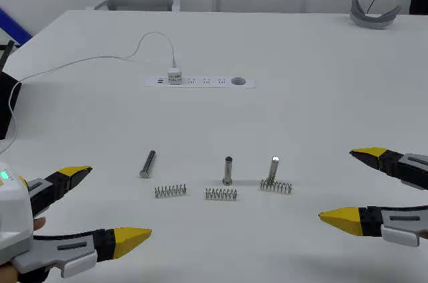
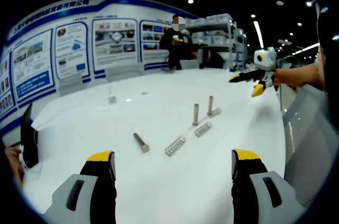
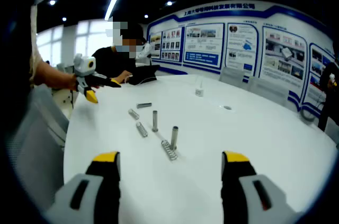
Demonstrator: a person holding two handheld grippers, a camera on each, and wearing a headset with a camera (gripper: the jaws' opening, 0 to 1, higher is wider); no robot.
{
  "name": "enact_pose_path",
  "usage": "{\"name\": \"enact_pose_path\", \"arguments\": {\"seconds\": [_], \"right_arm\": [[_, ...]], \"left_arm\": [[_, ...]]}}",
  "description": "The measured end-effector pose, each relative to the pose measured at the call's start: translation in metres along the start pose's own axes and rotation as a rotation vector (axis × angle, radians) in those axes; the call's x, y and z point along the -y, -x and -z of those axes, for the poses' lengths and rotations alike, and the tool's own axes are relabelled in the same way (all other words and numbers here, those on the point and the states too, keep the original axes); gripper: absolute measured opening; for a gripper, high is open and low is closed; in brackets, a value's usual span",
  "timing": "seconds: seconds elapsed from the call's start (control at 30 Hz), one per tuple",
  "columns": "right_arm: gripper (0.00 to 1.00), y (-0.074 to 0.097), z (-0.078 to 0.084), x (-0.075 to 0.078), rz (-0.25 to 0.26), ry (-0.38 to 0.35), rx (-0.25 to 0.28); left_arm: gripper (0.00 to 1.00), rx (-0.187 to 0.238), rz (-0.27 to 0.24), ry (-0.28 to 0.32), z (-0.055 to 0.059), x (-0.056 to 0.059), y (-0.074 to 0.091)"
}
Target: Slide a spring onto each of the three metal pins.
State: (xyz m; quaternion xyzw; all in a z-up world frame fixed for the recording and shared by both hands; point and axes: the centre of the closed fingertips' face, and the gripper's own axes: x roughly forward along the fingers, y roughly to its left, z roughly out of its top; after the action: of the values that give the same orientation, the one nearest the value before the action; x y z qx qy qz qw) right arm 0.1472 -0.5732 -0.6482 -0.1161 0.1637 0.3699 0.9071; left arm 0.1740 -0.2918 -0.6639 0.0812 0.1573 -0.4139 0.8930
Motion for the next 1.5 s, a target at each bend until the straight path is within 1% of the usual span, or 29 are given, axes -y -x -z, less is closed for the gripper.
{"name": "enact_pose_path", "arguments": {"seconds": [0.57, 1.03, 1.17, 1.27, 1.5], "right_arm": [[0.79, -0.001, 0.002, -0.003, -0.011, -0.002, -0.006], [0.79, -0.002, 0.005, -0.004, -0.014, 0.001, -0.020], [0.79, -0.002, 0.005, -0.004, -0.012, 0.000, -0.020], [0.79, -0.001, 0.005, -0.004, -0.008, -0.001, -0.017], [0.79, 0.000, 0.005, -0.003, -0.006, -0.003, -0.018]], "left_arm": [[0.91, -0.004, -0.006, 0.005, -0.001, 0.000, 0.002], [0.90, -0.010, -0.009, 0.011, 0.001, -0.001, 0.001], [0.90, -0.013, -0.014, 0.010, 0.000, -0.005, 0.000], [0.87, -0.022, -0.022, 0.012, 0.000, -0.010, -0.003], [0.85, -0.037, -0.028, 0.016, -0.001, -0.019, -0.011]]}}
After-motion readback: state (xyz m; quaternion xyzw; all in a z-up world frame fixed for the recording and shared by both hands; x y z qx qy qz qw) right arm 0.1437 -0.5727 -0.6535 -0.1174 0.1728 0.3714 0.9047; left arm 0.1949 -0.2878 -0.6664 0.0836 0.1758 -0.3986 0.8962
